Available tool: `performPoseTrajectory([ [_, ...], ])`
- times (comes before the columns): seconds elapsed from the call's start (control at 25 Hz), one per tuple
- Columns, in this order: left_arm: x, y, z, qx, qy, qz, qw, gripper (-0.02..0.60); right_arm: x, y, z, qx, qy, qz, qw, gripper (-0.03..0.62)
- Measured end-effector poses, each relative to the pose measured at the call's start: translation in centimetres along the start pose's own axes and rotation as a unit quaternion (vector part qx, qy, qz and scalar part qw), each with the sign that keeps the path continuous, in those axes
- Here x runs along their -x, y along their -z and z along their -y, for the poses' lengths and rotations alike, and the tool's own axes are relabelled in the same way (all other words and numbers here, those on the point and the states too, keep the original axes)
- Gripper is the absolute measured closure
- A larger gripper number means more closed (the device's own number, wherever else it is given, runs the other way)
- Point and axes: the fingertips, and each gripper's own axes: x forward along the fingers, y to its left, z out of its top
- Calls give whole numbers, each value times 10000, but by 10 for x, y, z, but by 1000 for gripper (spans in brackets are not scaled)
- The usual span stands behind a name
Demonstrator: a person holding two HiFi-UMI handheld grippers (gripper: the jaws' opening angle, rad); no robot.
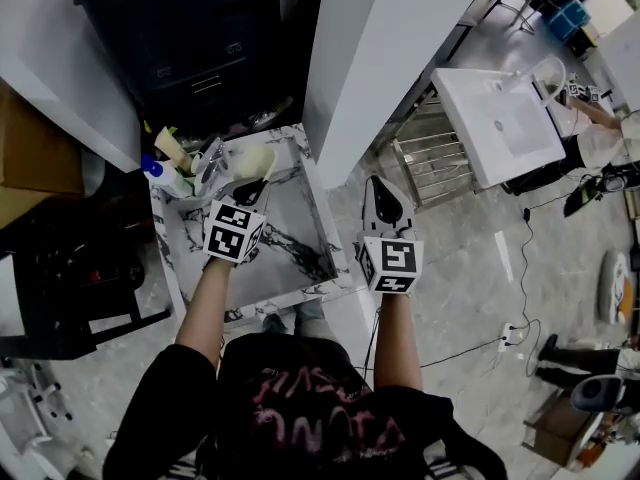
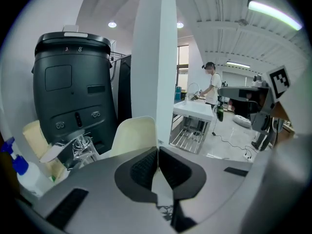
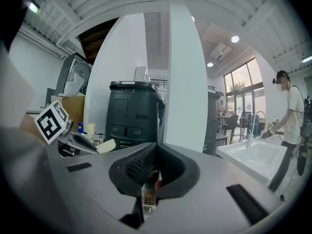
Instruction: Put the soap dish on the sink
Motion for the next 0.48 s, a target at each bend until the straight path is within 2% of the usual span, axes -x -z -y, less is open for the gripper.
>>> performPoseTrajectory([
  [0.16, -30, 17, -7, -24, -64, -343, 9994, 557, -4, 10, 11, 141, -28, -164, 9998, 580],
  [0.48, -80, 45, -22, -193, -88, -937, 9954, 557, -13, 23, 30, -26, -76, -236, 9997, 580],
])
